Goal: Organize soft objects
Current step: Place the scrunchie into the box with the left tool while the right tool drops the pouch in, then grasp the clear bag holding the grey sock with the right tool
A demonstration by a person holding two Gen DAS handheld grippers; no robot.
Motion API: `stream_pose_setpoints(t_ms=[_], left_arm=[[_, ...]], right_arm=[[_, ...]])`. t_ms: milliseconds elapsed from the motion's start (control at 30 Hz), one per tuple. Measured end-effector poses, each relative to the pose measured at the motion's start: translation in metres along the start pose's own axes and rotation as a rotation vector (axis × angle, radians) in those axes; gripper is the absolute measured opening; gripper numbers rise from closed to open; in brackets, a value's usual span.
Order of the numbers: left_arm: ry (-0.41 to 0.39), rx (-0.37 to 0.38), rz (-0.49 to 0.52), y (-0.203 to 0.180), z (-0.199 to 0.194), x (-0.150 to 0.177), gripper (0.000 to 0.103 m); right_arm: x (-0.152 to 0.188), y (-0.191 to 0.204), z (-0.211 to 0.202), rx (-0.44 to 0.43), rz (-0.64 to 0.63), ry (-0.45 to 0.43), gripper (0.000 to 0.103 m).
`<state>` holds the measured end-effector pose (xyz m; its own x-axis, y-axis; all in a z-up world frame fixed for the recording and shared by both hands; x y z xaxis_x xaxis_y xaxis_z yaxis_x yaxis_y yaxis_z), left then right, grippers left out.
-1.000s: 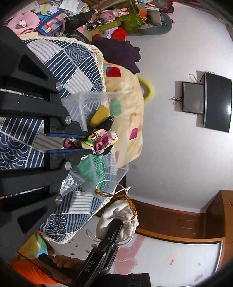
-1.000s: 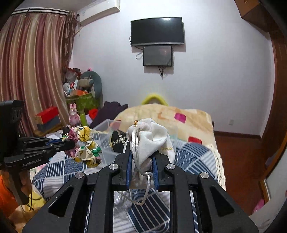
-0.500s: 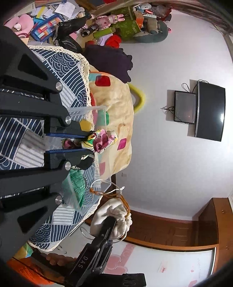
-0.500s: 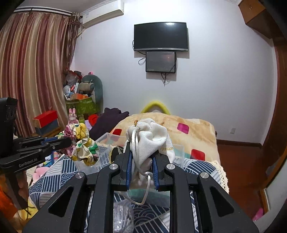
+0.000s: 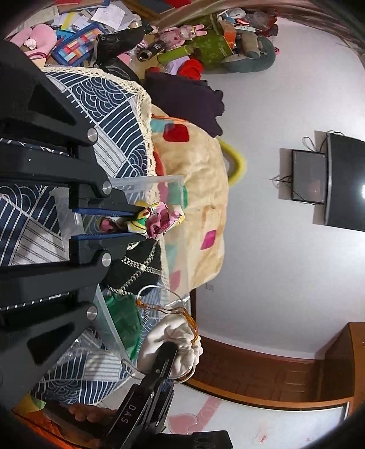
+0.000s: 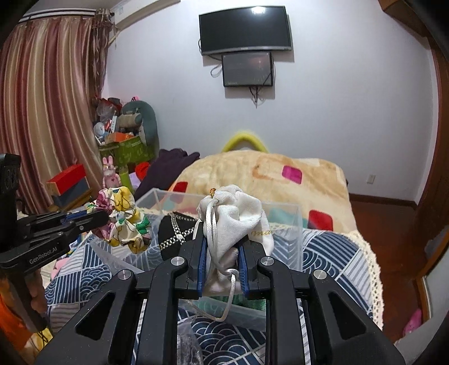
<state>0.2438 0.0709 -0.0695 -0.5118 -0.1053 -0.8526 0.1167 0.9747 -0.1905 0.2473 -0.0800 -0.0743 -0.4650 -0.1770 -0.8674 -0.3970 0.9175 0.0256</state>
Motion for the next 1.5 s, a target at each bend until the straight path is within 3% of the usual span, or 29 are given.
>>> stream_pose_setpoints(t_ms=[533, 800, 933, 1033, 1167, 1500], left_arm=[[0.104, 0.022, 0.011, -0.001, 0.037, 0.023, 0.01], [0.105, 0.024, 0.02, -0.004, 0.032, 0.026, 0.03], [0.098, 0.025, 0.019, -0.005, 0.025, 0.027, 0.042], [0.094, 0.029, 0.016, -0.007, 0.019, 0.027, 0.045], [0.082, 0.032, 0.019, -0.011, 0.009, 0.027, 0.062], [0.045, 0.028, 0.063, -0.027, -0.019, 0.035, 0.08]], right_arm=[[0.018, 0.009, 0.037, -0.017, -0.06, 0.133, 0.02], [0.025, 0.002, 0.033, 0.004, -0.077, 0.156, 0.024], [0.023, -0.002, 0.021, 0.017, -0.08, 0.136, 0.045], [0.021, -0.006, 0.01, 0.033, -0.09, 0.113, 0.049], [0.017, -0.014, -0.006, 0.048, -0.076, 0.08, 0.059], [0.031, -0.002, -0.035, 0.022, -0.099, 0.046, 0.065]])
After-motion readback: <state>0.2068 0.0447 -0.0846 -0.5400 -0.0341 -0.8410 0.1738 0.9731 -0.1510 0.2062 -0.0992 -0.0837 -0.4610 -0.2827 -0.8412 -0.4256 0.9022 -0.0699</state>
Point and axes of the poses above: each gripper's, at about its wrist camera, not at the fingertips, and z roughly the way its jaws point, y to its left, x to its underside, the point moved 9 cm from there along z, roughly the way its jaws point, and after that the axes turned 8 degrees about x, right-handed, at the moved point
